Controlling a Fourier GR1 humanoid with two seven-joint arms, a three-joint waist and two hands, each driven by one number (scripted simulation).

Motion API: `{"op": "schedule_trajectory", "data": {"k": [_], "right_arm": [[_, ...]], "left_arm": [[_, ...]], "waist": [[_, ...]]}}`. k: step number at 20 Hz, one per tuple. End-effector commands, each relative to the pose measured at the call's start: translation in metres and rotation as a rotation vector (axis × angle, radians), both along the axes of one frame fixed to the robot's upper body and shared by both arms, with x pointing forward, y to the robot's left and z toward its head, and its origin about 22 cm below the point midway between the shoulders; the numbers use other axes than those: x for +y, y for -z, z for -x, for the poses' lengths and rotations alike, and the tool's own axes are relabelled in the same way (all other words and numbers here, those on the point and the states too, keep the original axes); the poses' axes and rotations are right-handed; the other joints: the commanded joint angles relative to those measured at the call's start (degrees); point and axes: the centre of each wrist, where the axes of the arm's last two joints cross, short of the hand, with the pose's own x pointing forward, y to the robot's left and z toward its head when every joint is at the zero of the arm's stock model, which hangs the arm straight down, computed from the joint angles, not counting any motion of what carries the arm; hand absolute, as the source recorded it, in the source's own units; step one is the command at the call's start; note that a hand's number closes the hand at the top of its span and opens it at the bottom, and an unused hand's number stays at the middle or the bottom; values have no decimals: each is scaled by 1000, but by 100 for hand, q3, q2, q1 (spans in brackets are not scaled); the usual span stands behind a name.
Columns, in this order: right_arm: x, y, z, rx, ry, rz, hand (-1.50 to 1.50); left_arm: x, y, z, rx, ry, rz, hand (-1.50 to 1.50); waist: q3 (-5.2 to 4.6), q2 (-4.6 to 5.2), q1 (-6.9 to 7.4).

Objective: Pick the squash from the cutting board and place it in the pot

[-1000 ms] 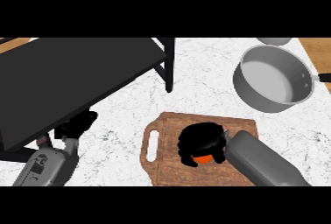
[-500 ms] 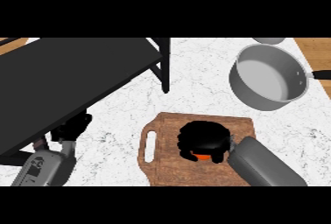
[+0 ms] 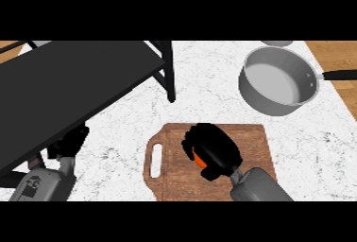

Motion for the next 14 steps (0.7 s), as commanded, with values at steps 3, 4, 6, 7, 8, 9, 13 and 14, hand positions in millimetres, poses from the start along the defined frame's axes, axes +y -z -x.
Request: {"op": "schedule_trajectory", "data": {"k": [3,4,6,7,8,9,13,14], "right_arm": [[3,-56,23,-150,366,-170,150],[-1,-69,21,-191,422,-207,150],[-8,-89,34,-267,498,-238,150],[-16,-94,31,-280,551,-282,150],[-17,-108,35,-320,583,-288,150],[-33,-117,39,-364,628,-270,150],[-77,-138,47,-403,726,-306,150],[-82,-149,55,-411,751,-324,150]], "left_arm": [[26,-29,-11,-54,-72,0,0],[33,-27,-11,-67,-80,-9,0],[23,-28,-11,-62,-43,7,0],[30,-36,-14,-79,-50,5,0],[27,-36,-16,-73,-50,8,0],[21,-31,-7,-66,-44,-9,0],[12,-41,-20,-80,-6,9,0],[25,-35,-11,-68,0,5,0]], "waist": [[76,-18,-54],[76,29,17],[80,51,70],[85,83,137],[83,85,145],[87,78,191],[92,150,275],[89,141,308]]}}
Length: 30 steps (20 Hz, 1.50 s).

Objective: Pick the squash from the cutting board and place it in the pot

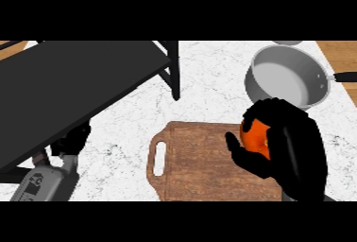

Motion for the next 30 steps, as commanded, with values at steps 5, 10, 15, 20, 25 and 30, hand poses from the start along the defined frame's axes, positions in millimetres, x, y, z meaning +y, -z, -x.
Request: {"op": "schedule_trajectory", "data": {"k": [5,10,15,20,25,30], "right_arm": [[-87,-31,4,31,176,7,150],[-158,-32,-31,72,252,20,150],[-203,-26,-52,33,270,-44,150],[-248,-7,-75,56,227,-47,150],[-281,32,-82,89,250,-15,150],[-294,29,-107,159,262,9,150]], "left_arm": [[21,-36,-17,-73,-43,-3,0],[20,-35,-14,-76,-21,-12,0],[23,-35,-23,-80,-35,1,0],[17,-31,-29,-86,-32,-3,0],[16,-28,-15,-87,-8,-15,0],[15,-43,-16,-115,7,-11,0]], "waist": [[56,17,166],[60,39,260],[59,54,286],[61,73,328],[68,84,431],[68,84,530]]}}
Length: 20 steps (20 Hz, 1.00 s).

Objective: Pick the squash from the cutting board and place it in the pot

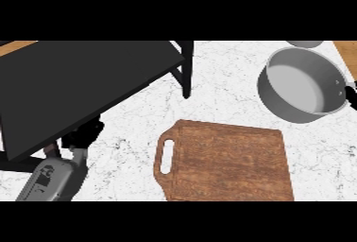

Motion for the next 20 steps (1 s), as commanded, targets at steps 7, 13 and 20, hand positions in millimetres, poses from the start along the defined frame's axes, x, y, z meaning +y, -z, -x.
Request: {"op": "schedule_trajectory", "data": {"k": [7,13,20], "right_arm": [[-21,43,-19,288,-33,-227,-150],[-12,49,-35,239,-192,-215,-150],[-14,39,-42,51,-248,-507,-150]], "left_arm": [[32,-43,-14,-91,-75,-8,0],[19,-26,-15,-73,-72,4,0],[38,-32,-14,-80,-103,-20,0]], "waist": [[54,-38,154],[52,-25,104],[46,-73,0]]}}
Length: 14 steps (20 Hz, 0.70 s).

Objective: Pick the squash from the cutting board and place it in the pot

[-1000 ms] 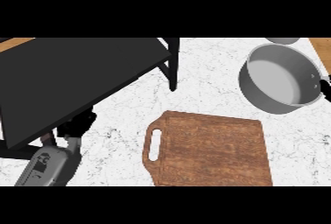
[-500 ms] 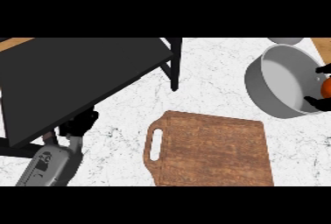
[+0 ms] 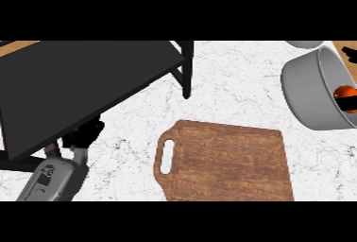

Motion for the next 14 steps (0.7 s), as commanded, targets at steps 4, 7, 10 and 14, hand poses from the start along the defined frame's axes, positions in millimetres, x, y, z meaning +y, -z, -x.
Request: {"op": "schedule_trajectory", "data": {"k": [4,7,10,14], "right_arm": [[-30,-9,11,-70,81,-312,-150],[-43,-10,18,-79,75,-408,-150],[-55,-16,24,-152,118,-444,-150],[-91,-30,52,-213,157,-494,-150]], "left_arm": [[35,-28,-3,-63,-88,-1,0],[33,-29,-8,-73,-94,7,0],[27,-43,-22,-70,-99,15,0],[36,-32,-8,-92,-107,-7,0]], "waist": [[50,-72,-31],[50,-53,-47],[60,-10,-12],[59,-23,-1]]}}
